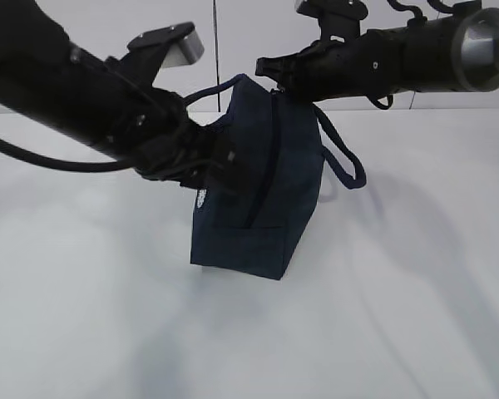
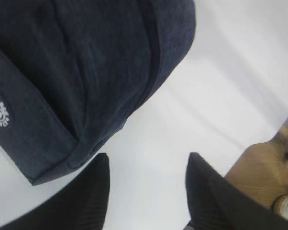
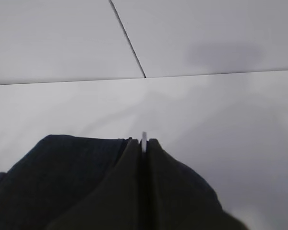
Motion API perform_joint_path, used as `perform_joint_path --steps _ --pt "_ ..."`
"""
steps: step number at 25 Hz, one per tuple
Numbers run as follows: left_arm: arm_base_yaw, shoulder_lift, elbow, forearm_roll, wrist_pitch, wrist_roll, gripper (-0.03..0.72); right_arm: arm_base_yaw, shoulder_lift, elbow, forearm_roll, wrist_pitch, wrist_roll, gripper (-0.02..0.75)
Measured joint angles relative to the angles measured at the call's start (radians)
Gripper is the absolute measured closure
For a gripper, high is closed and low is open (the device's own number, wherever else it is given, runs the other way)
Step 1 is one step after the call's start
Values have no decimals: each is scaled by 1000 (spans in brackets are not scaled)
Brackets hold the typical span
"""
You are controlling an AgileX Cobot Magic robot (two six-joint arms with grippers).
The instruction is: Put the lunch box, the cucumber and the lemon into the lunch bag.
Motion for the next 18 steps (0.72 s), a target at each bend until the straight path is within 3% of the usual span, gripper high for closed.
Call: perform_joint_path --steps 4,10,18 --pt "0 -3 -90 56 65 -60 333 0 0 0 0 2 0 738" --pt "26 4 -250 291 137 -298 333 0 0 0 0 5 0 738" --pt "81 187 -498 342 368 -341 333 0 0 0 0 5 0 738"
